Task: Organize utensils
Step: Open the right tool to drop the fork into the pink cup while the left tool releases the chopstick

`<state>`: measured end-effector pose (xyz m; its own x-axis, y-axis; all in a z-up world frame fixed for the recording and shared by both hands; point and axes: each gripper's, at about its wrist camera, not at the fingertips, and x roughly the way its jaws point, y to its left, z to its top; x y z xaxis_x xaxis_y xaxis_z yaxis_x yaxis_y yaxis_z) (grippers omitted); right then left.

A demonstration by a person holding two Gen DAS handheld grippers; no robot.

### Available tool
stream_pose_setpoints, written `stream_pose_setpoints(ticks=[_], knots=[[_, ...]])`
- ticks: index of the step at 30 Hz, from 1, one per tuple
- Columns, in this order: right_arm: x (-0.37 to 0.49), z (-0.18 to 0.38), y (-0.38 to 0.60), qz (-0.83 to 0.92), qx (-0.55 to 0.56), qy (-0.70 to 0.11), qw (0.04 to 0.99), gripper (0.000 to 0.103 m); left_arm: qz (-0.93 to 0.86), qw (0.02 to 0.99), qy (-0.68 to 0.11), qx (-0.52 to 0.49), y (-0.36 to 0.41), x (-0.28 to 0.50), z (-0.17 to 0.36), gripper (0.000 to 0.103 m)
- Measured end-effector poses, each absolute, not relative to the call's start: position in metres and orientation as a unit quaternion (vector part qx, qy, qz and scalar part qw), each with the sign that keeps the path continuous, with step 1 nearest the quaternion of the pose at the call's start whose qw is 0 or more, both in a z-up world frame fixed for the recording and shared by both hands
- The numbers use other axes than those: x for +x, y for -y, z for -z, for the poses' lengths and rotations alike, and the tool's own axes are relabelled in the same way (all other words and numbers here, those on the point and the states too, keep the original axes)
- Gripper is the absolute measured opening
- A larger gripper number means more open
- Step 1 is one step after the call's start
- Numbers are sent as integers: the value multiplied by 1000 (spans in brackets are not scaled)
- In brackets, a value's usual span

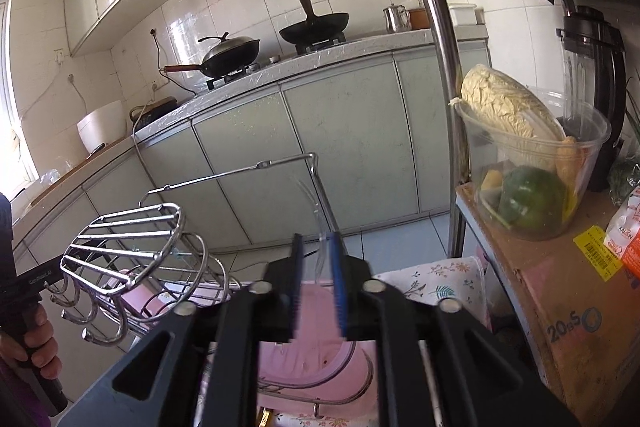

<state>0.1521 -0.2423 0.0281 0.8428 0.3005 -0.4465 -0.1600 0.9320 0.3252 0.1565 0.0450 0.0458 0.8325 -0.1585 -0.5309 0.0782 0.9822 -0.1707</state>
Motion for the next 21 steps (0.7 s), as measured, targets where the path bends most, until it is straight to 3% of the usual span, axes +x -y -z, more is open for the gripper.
stream_pose_setpoints(ticks=[3,21], knots=[[148,-31,243,-120,139,-249,951,36,60,957,-275,-74,-47,152,-51,32],[68,-55,228,-145,93,-210,962,38,57,966,-238,-82,-49,77,-81,33]])
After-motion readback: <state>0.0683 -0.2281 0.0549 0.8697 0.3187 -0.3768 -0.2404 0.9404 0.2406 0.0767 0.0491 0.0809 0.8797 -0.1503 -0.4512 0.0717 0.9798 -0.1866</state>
